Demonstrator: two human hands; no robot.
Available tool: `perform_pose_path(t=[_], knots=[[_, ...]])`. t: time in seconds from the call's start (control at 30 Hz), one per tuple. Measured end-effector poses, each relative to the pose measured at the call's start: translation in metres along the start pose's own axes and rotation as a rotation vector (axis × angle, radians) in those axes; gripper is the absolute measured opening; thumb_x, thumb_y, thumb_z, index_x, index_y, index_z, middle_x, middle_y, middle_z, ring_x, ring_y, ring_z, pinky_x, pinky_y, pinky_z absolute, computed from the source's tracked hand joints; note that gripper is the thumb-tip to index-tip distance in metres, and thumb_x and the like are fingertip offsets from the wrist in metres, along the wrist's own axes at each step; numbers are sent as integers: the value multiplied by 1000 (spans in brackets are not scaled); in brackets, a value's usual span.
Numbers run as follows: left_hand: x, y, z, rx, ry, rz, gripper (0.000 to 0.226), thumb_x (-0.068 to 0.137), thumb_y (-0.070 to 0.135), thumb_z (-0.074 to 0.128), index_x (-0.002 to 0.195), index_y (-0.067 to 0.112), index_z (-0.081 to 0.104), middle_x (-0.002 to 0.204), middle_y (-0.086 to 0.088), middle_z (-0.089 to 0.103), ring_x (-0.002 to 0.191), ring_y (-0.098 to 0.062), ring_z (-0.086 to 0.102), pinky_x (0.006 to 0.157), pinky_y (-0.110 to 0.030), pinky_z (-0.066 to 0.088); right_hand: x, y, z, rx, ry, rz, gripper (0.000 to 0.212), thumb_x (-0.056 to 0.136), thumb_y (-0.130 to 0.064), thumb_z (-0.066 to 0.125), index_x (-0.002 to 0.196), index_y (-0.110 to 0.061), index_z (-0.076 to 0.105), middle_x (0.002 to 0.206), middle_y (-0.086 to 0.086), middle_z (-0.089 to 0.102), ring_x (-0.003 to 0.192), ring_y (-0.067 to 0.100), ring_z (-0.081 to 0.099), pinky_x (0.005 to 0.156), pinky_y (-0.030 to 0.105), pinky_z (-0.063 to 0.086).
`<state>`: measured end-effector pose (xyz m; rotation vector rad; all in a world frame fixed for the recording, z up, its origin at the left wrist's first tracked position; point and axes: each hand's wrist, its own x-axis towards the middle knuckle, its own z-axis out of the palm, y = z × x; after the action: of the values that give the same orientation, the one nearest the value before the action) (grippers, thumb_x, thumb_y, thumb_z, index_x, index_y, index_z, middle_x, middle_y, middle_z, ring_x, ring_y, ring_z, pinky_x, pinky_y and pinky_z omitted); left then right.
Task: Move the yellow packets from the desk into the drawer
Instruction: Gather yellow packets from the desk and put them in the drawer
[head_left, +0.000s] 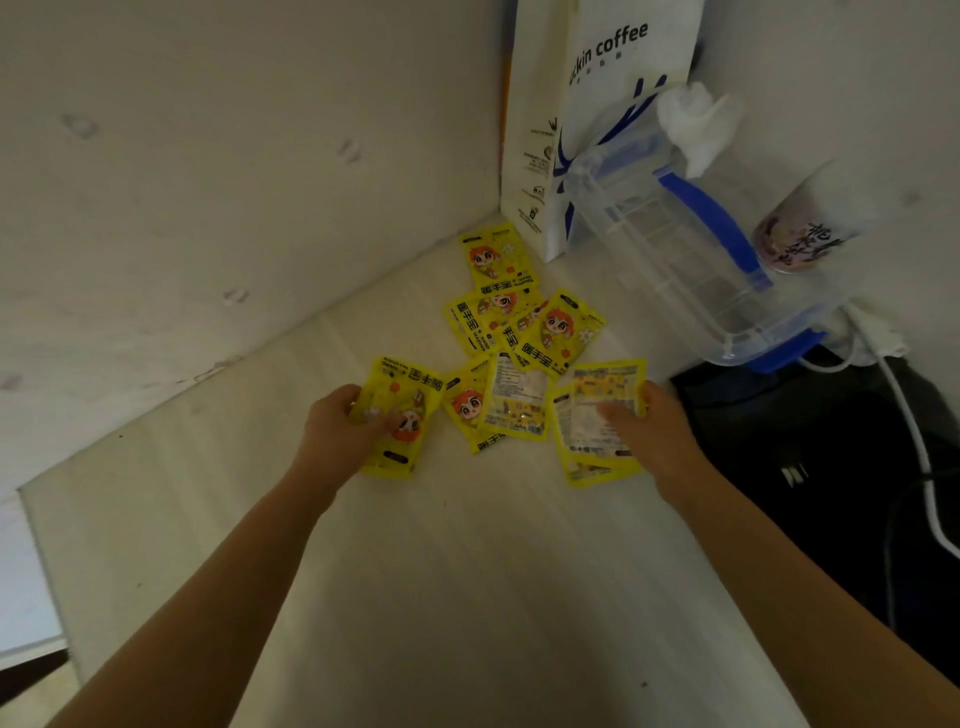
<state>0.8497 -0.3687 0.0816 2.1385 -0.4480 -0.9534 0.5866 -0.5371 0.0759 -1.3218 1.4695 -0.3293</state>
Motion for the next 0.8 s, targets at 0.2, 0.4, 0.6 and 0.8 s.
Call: perform_pose_path(t=[0.2,0.4,0.6,0.8], knots=[[3,21,28,-258,22,-79,18,77,18,78,87,19,64,84,-4,70,70,-20,67,63,-31,55,2,-20,14,192,100,22,29,87,-9,64,115,-7,56,108,8,65,91,22,66,71,33,56],[6,25,63,-323,26,-134,16,78,12,75,87,18,63,82,-2,69,67,-15,66,57,-26,52,10,-26,49,173,0,196,16,83,-9,68,99,-9,64,106,18,70,95,33,68,89,51,54],[11,14,75,-277,97,-209,16,75,16,76,87,19,65,87,-5,70,78,-23,68,69,-35,57,21,-21,63,84,47,213,13,82,-9,64,95,-8,66,102,19,69,94,34,67,87,50,54],[7,6,76,-313,125,-258,19,77,20,75,93,16,66,93,-9,71,85,-27,69,76,-45,59,23,-28,72,125,54,301,23,81,-7,64,103,-1,66,103,19,68,94,33,66,86,46,56]])
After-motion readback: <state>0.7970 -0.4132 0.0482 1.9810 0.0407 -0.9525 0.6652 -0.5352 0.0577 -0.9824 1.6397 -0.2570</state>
